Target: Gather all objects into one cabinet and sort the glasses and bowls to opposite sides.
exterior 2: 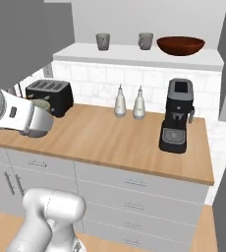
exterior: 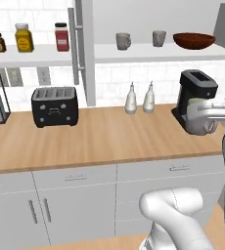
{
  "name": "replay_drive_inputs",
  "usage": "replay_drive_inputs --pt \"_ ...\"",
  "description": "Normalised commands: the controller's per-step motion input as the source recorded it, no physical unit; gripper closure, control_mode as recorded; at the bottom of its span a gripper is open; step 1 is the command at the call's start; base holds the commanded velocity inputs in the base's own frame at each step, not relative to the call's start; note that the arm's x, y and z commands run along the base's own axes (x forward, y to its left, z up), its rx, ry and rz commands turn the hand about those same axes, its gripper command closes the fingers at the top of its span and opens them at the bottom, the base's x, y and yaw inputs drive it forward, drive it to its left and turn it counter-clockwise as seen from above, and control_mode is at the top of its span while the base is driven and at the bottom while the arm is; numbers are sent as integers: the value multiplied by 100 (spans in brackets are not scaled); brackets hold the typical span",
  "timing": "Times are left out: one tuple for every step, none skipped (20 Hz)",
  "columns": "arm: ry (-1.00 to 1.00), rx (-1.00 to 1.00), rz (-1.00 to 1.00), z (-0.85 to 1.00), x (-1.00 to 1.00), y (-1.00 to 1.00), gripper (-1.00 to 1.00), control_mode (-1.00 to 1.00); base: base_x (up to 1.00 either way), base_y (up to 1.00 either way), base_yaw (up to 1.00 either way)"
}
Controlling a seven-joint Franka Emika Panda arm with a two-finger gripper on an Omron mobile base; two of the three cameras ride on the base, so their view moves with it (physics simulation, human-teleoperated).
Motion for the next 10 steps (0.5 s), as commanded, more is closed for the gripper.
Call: replay_drive_inputs --pt "0 0 0 0 0 0 100 100 49 -21 -5" --pt "0 0 0 0 0 0 100 100 49 -18 -5" --pt "0 0 0 0 0 0 100 100 51 -18 -6" --pt "0 0 0 0 0 0 100 100 54 -16 -6" --pt "0 0 0 0 0 0 100 100 56 -15 -6" --pt "0 0 0 0 0 0 100 100 56 -15 -6" --pt "0 0 0 0 0 0 100 100 56 -9 -6" --pt "0 0 0 0 0 0 100 100 53 -7 -6" --pt "0 0 0 0 0 0 100 100 50 -3 -6" --pt "0 0 0 0 0 0 100 100 49 -1 -6"
